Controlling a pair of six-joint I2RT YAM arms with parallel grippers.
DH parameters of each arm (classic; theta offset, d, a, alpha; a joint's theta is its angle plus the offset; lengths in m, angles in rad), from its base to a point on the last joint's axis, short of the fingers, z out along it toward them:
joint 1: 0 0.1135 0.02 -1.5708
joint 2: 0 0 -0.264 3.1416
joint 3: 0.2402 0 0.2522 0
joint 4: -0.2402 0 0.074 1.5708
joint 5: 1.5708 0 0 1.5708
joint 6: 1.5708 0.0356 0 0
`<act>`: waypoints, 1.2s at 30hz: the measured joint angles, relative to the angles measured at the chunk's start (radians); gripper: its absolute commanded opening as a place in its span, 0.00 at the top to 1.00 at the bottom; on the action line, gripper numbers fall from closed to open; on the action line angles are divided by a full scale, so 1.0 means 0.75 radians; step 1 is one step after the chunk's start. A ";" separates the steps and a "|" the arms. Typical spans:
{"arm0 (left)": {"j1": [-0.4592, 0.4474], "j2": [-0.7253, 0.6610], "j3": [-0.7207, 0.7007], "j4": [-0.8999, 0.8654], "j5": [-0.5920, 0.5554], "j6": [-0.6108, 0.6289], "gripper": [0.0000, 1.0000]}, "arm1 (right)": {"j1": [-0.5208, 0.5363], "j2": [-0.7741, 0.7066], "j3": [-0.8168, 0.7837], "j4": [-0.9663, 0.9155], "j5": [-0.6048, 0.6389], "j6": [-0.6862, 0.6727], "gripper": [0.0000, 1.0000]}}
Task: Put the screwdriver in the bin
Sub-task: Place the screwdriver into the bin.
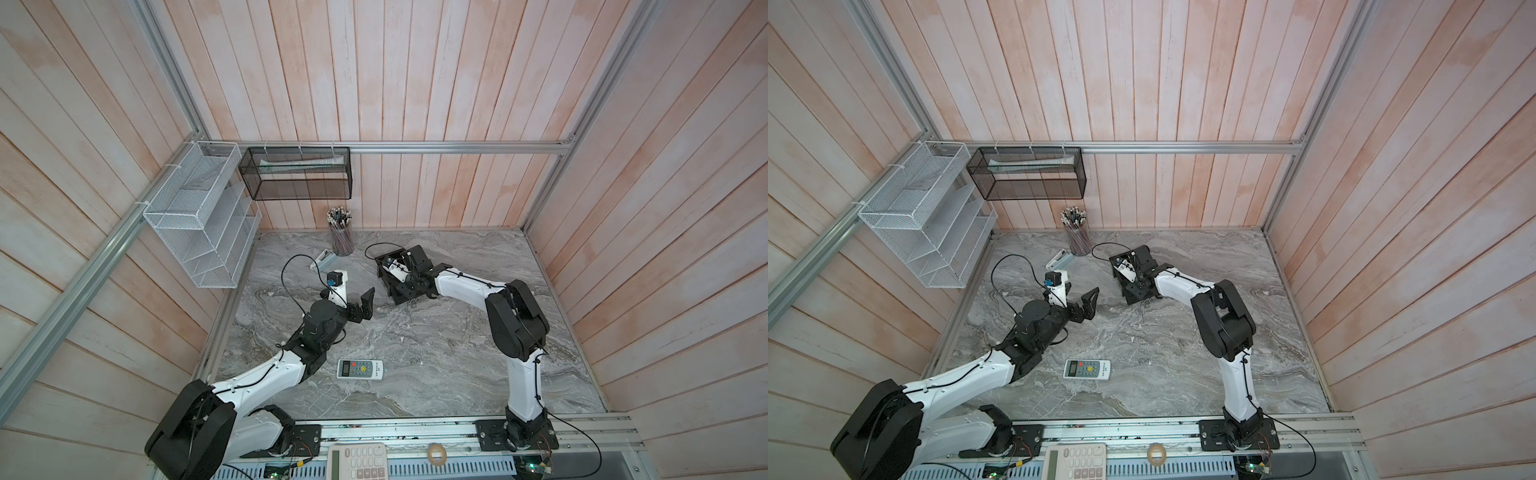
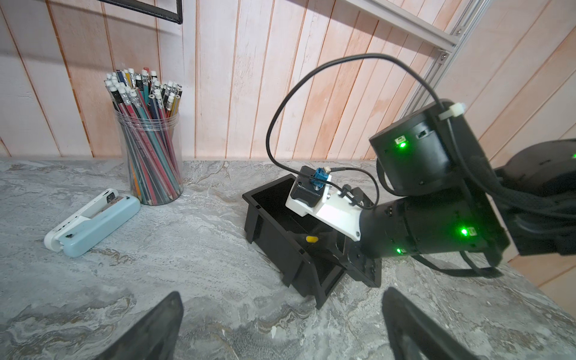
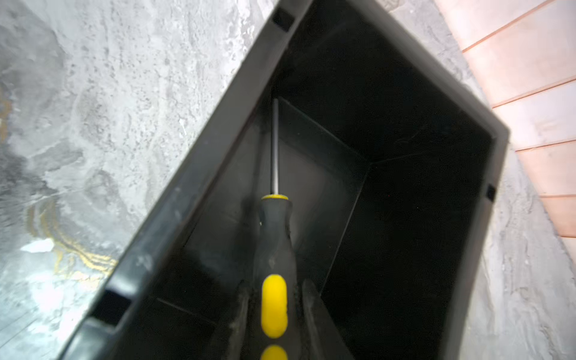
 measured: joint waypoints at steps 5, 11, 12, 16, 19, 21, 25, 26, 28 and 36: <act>0.000 0.001 0.000 -0.001 -0.006 0.008 0.00 | 0.000 0.021 0.029 0.013 0.026 -0.011 0.82; 0.000 0.001 0.000 -0.002 -0.019 0.012 0.00 | 0.000 0.064 0.032 0.028 0.055 -0.011 0.76; 0.000 0.001 0.000 -0.002 -0.020 0.012 0.00 | 0.000 0.068 0.032 0.030 0.060 -0.011 0.76; 0.000 0.001 0.000 -0.006 -0.020 0.012 0.00 | 0.000 0.069 0.038 0.034 0.067 -0.005 0.68; 0.001 0.001 0.000 -0.014 -0.020 0.012 0.00 | 0.000 0.069 0.042 0.035 0.072 -0.002 0.67; 0.001 0.001 0.000 -0.017 -0.020 0.012 0.00 | 0.000 0.069 0.043 0.034 0.072 0.002 0.67; 0.002 0.001 0.000 -0.021 -0.019 0.012 0.00 | 0.000 0.069 0.045 0.035 0.071 0.016 0.58; 0.003 0.001 0.000 -0.021 -0.019 0.012 0.00 | 0.000 0.069 0.047 0.035 0.071 0.019 0.57; 0.003 0.001 0.000 -0.021 -0.019 0.012 0.00 | 0.000 0.069 0.049 0.036 0.071 0.024 0.57; 0.003 -0.002 0.000 -0.022 -0.020 0.011 0.00 | 0.000 0.069 0.051 0.039 0.059 0.063 0.51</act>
